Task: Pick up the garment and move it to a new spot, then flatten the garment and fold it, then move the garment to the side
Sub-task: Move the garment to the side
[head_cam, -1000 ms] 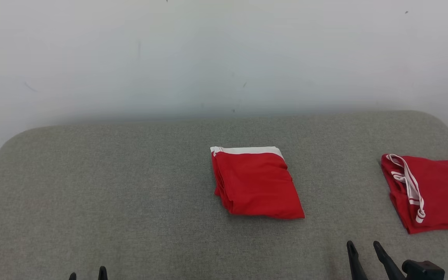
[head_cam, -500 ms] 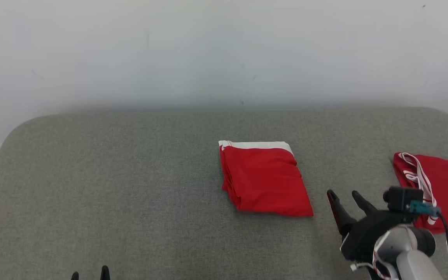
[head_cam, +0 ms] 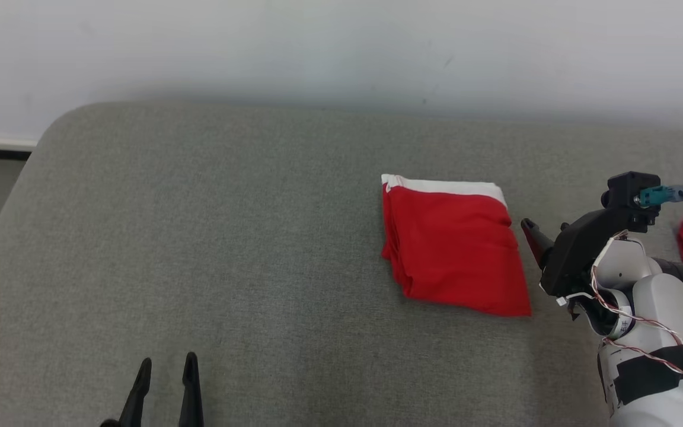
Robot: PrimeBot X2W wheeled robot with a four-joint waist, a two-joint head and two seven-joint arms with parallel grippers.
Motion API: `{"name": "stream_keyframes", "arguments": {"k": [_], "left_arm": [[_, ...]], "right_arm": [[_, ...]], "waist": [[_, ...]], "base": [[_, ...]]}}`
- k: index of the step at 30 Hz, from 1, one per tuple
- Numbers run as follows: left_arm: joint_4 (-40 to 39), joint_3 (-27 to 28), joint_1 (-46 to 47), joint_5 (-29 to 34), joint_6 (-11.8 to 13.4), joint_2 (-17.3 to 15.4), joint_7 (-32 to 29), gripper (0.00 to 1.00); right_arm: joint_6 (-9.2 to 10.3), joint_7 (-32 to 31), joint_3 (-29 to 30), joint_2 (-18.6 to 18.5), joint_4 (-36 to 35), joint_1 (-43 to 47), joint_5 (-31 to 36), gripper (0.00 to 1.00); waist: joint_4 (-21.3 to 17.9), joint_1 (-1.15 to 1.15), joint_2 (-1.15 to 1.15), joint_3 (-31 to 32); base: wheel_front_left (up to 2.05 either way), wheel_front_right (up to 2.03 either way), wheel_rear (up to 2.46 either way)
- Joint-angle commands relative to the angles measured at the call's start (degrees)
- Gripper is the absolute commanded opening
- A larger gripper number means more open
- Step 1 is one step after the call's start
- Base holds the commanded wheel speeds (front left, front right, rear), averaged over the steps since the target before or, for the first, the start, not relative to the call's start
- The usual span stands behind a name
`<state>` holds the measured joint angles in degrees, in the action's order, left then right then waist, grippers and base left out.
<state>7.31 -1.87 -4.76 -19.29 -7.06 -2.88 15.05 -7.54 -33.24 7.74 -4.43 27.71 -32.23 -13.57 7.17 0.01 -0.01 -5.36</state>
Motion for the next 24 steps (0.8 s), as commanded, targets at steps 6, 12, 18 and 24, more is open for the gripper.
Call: {"name": "stream_keyframes", "arguments": {"k": [6, 12, 18, 24], "left_arm": [[-0.60, -0.88, 2.88, -0.56, -0.07, -0.01, 0.15, 1.00], [-0.77, -1.72, 4.33, -0.99, 0.06, -0.01, 0.15, 1.00], [-0.51, -2.06, 4.85, -1.26, 0.24, -0.01, 0.15, 1.00], [-0.31, -1.49, 4.71, -0.98, 0.41, -0.01, 0.15, 1.00]], "right_arm": [[0.11, -1.59, 3.15, 0.58, 1.88, -1.72, 4.16, 1.00], [0.11, -1.59, 4.80, 1.03, 3.90, -2.11, 6.11, 1.00], [0.11, -2.24, 4.79, 1.59, 7.59, -1.62, 7.44, 1.00], [-0.02, -4.25, 1.67, 2.22, 9.58, -1.01, 7.51, 0.00]], "waist": [[5.47, -0.01, 0.01, -6.74], [6.67, -0.01, 0.01, -9.10], [6.89, -0.01, 0.01, -10.32], [5.81, -0.01, 0.01, -9.64]], "base": [[0.00, 0.00, 0.00], [0.00, 0.00, 0.00], [0.00, 0.00, 0.00], [0.00, 0.00, 0.00]]}}
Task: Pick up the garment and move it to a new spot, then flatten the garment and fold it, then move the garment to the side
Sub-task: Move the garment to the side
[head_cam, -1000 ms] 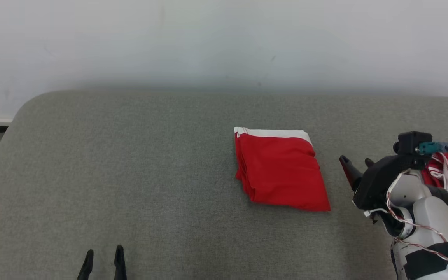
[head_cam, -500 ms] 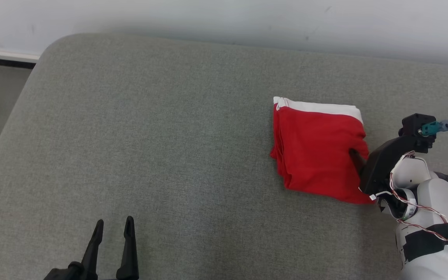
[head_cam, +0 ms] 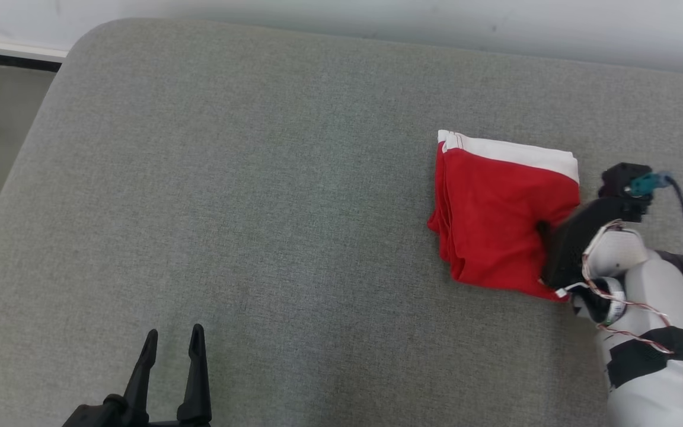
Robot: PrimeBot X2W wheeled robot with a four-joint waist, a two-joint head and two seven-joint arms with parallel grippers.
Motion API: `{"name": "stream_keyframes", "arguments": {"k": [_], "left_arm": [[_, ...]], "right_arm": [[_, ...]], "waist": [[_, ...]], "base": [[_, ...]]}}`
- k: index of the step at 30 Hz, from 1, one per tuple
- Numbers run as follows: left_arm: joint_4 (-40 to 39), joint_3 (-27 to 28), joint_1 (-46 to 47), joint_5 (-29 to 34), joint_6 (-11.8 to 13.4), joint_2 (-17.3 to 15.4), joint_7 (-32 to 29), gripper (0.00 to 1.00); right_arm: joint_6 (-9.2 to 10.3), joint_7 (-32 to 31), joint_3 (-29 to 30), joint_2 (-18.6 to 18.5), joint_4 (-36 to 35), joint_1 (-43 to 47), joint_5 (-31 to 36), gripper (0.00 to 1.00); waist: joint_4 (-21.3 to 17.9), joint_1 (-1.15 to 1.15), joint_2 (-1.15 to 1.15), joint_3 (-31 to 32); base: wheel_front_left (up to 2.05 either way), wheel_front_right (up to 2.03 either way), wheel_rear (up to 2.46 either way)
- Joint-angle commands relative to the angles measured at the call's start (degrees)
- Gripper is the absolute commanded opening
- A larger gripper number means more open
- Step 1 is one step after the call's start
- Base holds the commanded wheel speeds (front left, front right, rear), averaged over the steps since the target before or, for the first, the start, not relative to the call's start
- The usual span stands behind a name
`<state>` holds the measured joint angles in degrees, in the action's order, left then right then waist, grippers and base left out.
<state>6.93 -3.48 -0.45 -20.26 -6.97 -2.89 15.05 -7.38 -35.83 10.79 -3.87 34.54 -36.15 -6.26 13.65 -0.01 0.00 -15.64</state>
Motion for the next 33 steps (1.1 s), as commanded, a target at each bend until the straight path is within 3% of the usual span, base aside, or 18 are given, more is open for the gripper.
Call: {"name": "stream_keyframes", "arguments": {"k": [1, 5, 13, 18, 27, 33], "left_arm": [[0.12, 0.39, 0.14, 0.04, 0.35, -0.02, 0.15, 1.00], [-0.97, 0.77, -0.27, -0.47, 0.38, -0.01, 0.15, 1.00], [-2.78, 0.89, -1.08, -1.43, 1.19, -0.01, 0.16, 1.00], [-2.64, 0.84, -1.06, -1.51, 1.39, -0.02, 0.16, 1.00], [-3.51, 1.05, 0.90, 0.55, 1.29, -0.01, 0.16, 1.00], [-4.52, 1.68, 2.70, 2.26, 0.94, -0.02, 0.15, 1.00]], "right_arm": [[-0.18, -1.88, -2.35, 1.62, 2.51, 2.98, 0.00, 0.00], [-0.18, -3.46, -7.84, -0.58, -0.80, 2.84, -1.02, 0.00], [-0.11, -9.84, -26.81, -13.87, -14.80, 2.26, -4.65, 0.00], [-0.11, -11.90, -33.73, -20.89, -21.93, 0.85, -7.91, 0.00], [-0.11, -11.40, -41.00, -29.08, -26.05, -4.40, -10.67, 0.00], [-0.11, -8.38, -41.42, -32.65, -24.58, -8.04, -11.67, 0.00]], "waist": [[-1.15, 0.01, 0.00, 1.07], [-3.14, 0.01, 0.00, 2.35], [-10.14, 0.01, 0.00, 3.77], [-14.58, 0.01, 0.00, 3.49], [-20.95, 0.01, 0.00, 0.34], [-23.66, 0.01, 0.00, -2.67]], "base": [[0.00, 0.00, 0.00], [0.00, 0.00, 0.00], [0.00, 0.00, 0.00], [0.00, 0.00, 0.00], [0.00, 0.00, 0.00], [0.00, 0.00, 0.00]]}}
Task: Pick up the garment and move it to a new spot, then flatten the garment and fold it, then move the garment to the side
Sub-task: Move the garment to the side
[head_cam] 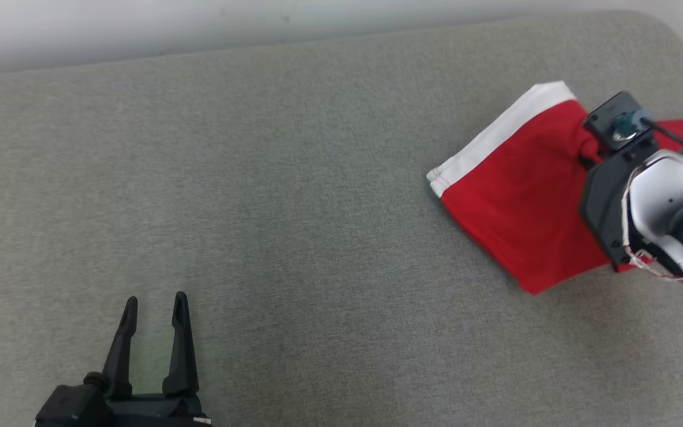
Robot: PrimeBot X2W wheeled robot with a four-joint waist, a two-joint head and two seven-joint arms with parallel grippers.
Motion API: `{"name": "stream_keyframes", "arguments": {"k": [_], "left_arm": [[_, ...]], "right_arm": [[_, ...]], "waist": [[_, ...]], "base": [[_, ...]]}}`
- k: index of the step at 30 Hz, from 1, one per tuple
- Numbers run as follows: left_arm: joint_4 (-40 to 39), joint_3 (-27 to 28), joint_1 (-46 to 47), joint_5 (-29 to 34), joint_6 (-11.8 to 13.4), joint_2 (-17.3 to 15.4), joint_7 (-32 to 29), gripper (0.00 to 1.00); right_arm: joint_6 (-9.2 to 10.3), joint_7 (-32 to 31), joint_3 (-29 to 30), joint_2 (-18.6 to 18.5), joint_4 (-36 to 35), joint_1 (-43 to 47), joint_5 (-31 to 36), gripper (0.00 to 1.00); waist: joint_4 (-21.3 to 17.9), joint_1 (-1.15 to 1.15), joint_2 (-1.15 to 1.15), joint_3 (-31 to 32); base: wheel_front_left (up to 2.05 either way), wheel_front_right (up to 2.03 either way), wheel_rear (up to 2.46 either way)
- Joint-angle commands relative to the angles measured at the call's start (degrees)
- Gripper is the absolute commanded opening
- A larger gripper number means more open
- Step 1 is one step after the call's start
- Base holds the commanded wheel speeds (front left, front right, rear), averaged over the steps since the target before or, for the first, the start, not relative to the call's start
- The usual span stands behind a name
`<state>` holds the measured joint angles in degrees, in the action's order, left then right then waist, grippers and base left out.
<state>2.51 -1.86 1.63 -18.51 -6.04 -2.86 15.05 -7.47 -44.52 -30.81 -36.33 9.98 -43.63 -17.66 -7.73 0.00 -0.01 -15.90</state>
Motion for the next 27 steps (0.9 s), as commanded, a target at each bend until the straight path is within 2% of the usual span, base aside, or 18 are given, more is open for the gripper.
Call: {"name": "stream_keyframes", "arguments": {"k": [1, 11, 18, 27], "left_arm": [[-0.42, 0.25, 0.92, 0.59, -0.12, -0.06, 0.16, 1.00], [-1.65, 0.72, 2.53, 3.88, -0.97, -0.07, 0.15, 1.00], [-2.17, -0.07, 4.07, 5.33, -1.37, -0.68, 0.15, 1.00], [-3.11, -0.38, 5.32, 6.17, -1.41, -1.48, 0.15, 1.00]], "right_arm": [[-0.03, 0.88, 0.58, -0.52, 0.29, -0.98, -0.55, 0.00], [-0.03, 5.28, 7.30, -4.10, 4.79, -0.80, 1.03, 0.00], [-0.02, 10.74, 8.46, -7.73, 11.22, -2.53, 3.36, 0.00], [-0.02, 15.44, 16.28, -5.61, 22.80, -3.11, 5.95, 0.00]], "waist": [[-2.72, 0.00, 0.01, -2.97], [-5.52, 0.00, 0.01, -6.65], [-4.44, 0.00, 0.01, -8.96], [-1.73, 0.00, 0.01, -12.01]], "base": [[0.00, 0.00, 0.00], [0.00, 0.00, 0.00], [0.00, 0.00, 0.00], [0.00, 0.00, 0.00]]}}
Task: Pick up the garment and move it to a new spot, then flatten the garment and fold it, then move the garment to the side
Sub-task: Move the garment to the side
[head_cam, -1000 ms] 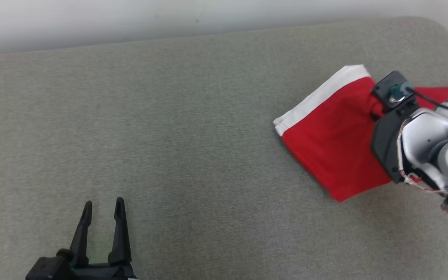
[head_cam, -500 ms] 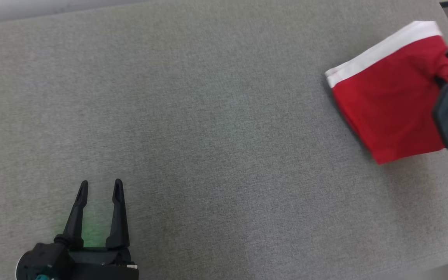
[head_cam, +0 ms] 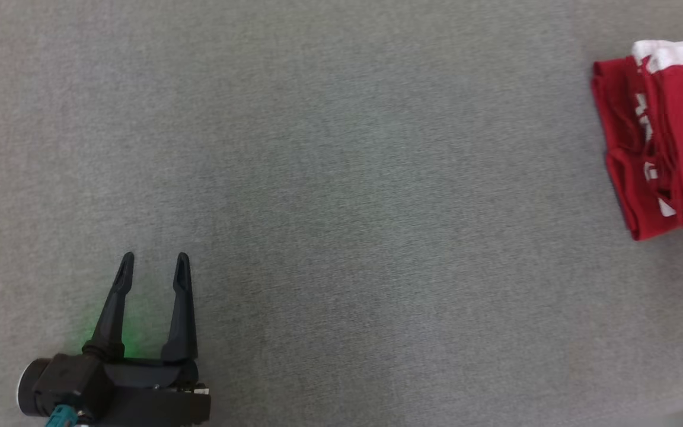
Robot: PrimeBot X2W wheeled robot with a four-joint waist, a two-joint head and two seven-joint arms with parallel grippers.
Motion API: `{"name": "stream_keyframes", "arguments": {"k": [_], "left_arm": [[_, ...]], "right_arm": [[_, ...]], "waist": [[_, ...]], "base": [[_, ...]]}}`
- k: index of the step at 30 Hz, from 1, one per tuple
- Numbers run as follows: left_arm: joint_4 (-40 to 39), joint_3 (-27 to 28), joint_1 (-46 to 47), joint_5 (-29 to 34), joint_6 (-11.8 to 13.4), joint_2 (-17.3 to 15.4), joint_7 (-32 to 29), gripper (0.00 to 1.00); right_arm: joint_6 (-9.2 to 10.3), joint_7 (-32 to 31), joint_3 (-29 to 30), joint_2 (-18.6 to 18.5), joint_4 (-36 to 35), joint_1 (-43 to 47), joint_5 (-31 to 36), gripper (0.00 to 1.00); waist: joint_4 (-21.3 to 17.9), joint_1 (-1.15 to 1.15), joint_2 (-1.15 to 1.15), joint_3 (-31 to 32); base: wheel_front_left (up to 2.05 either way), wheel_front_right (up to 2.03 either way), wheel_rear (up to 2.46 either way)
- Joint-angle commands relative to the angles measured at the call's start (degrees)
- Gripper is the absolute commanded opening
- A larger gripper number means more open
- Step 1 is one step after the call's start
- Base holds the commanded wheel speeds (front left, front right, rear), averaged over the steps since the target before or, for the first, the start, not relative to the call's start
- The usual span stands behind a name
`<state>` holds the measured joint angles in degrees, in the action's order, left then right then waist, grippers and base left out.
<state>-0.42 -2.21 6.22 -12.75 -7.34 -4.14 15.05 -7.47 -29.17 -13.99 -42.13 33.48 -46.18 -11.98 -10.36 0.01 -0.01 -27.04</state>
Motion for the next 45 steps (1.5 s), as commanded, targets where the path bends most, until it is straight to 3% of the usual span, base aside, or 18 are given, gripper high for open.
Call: {"name": "stream_keyframes", "arguments": {"k": [1, 2, 3, 11, 17, 30, 34, 45], "left_arm": [[-0.17, -0.02, 0.72, 0.51, -0.11, -0.23, 0.15, 1.00], [-0.13, -0.04, 0.70, 0.48, -0.12, -0.24, 0.15, 1.00], [-0.06, -0.08, 0.71, 0.47, -0.09, -0.23, 0.15, 1.00], [0.31, 0.59, -0.24, -0.10, -0.13, 0.46, 0.15, 1.00], [1.01, 1.88, -2.87, -0.49, -0.15, 0.97, 0.15, 1.00], [2.44, 4.10, -11.35, -4.03, 1.26, 1.26, 0.15, 1.00], [3.57, 4.54, -12.49, -4.18, 1.58, 1.25, 0.15, 1.00], [8.07, 6.36, -13.11, -2.84, 0.54, 1.25, 0.15, 1.00]], "right_arm": [[-0.03, 0.43, 0.32, 0.94, 0.26, -0.38, 0.80, 0.00], [-0.03, 0.71, 1.25, 1.31, 1.06, -0.05, 1.42, 0.32], [-0.02, 1.29, 2.49, 1.80, 1.84, 0.25, 1.83, 1.00], [-0.02, 7.39, 7.66, 6.75, 1.95, 3.42, 5.32, 1.00], [-0.02, 14.83, 10.16, 11.60, -2.29, 8.26, 3.20, 1.00], [-0.02, 29.48, 9.32, 20.83, -16.15, 24.54, -5.96, 1.00], [-0.02, 35.49, 9.44, 24.02, -19.06, 31.41, -5.83, 1.00], [-0.02, 42.20, 10.75, 32.69, -19.01, 45.83, -3.92, 1.00]], "waist": [[1.13, -0.01, 0.01, -0.99], [1.41, -0.01, 0.01, -1.06], [1.65, -0.01, 0.01, -1.06], [2.93, -0.01, 0.01, 2.34], [3.00, -0.01, 0.01, 8.36], [3.97, -0.01, 0.01, 21.14], [5.64, -0.01, 0.01, 23.46], [8.34, -0.01, 0.01, 27.58]], "base": [[0.00, 0.00, 0.00], [0.00, 0.00, 0.00], [0.00, 0.00, 0.00], [0.00, 0.00, 0.00], [0.00, 0.00, 0.00], [0.00, 0.00, 0.00], [0.00, 0.00, 0.00], [0.00, 0.00, 0.00]]}}
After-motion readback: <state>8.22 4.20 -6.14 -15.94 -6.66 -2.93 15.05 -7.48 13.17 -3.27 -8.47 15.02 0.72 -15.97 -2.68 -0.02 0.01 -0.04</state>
